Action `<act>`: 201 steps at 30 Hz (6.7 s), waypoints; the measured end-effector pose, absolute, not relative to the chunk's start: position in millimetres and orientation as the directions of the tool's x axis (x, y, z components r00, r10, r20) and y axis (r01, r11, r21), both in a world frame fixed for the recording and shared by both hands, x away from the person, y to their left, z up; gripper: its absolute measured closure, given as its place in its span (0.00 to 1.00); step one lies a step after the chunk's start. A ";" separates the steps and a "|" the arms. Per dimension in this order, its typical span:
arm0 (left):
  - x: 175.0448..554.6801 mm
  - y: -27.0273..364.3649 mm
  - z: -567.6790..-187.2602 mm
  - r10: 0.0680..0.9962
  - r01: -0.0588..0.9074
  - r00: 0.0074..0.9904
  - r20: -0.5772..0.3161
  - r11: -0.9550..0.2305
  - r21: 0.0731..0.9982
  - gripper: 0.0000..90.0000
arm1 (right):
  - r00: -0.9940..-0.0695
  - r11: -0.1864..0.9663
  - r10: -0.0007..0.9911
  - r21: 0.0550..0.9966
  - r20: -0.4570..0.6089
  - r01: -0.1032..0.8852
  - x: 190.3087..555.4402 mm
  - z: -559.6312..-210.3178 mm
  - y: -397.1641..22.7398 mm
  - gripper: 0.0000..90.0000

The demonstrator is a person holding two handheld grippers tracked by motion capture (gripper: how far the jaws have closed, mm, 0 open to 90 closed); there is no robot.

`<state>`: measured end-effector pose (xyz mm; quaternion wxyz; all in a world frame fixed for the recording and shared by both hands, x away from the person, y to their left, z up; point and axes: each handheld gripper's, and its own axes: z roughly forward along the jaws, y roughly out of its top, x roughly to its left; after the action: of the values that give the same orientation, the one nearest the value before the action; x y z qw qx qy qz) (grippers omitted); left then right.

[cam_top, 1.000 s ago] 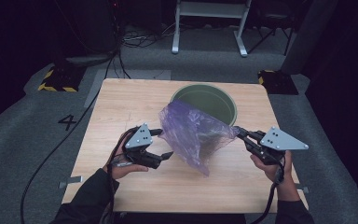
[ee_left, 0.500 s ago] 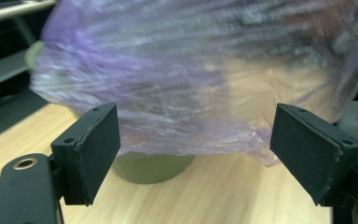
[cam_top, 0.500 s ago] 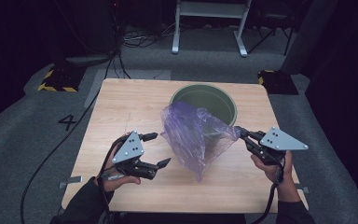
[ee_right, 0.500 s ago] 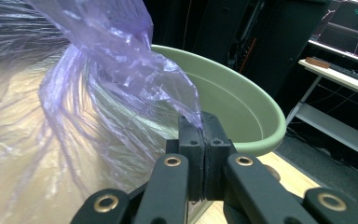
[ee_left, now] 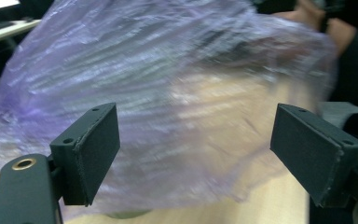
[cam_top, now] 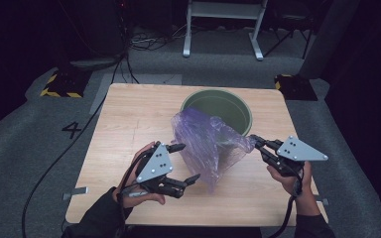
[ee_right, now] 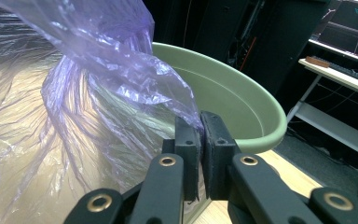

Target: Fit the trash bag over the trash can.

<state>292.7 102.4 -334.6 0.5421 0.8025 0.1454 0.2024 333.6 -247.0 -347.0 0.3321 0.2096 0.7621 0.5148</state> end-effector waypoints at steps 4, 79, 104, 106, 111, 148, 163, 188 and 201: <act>308.9 93.4 -340.4 0.499 0.038 0.844 0.197 -0.421 0.906 0.39 | -0.696 0.380 0.657 0.924 -0.289 -0.025 332.5 -348.3 -247.3 0.96; 442.6 167.7 -361.2 0.630 0.163 0.769 0.111 -0.360 0.918 0.99 | -0.471 0.238 0.878 0.931 -0.084 0.277 392.6 -366.7 -307.0 0.97; 444.8 155.4 -350.1 0.615 0.141 0.777 0.138 -0.383 0.913 0.99 | -0.642 0.318 0.706 0.944 -0.297 -0.086 369.5 -339.1 -269.5 0.88; 450.0 154.9 -349.5 0.621 0.149 0.772 0.136 -0.384 0.911 0.99 | -0.649 0.275 0.721 0.960 -0.242 -0.053 379.3 -338.1 -272.5 0.94; 464.3 152.3 -353.0 0.632 0.172 0.766 0.120 -0.381 0.909 1.00 | -0.611 0.244 0.779 0.965 -0.138 0.093 409.0 -340.4 -272.9 1.00; 501.4 116.0 -412.8 0.604 0.320 0.797 0.004 -0.429 0.845 1.00 | -0.555 0.166 0.808 0.829 0.196 0.534 491.9 -419.1 -267.3 1.00; 480.3 144.2 -410.0 0.615 0.299 0.788 -0.001 -0.381 0.875 0.99 | -0.626 0.197 0.751 0.835 0.208 0.513 469.8 -427.2 -258.6 1.00; 382.9 143.9 -387.1 0.465 0.148 0.884 0.049 -0.379 0.913 0.22 | -0.608 0.298 0.793 0.885 -0.022 0.356 437.1 -385.5 -292.0 0.51; 376.9 120.7 -401.2 0.422 0.063 0.887 0.187 -0.513 0.856 0.87 | -0.662 0.267 0.748 0.935 -0.047 0.235 427.6 -358.0 -305.0 0.37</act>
<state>376.9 120.7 -401.2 0.4725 0.8488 0.1428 0.1897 427.6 -305.0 -358.0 0.2511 0.3252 0.7554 0.5105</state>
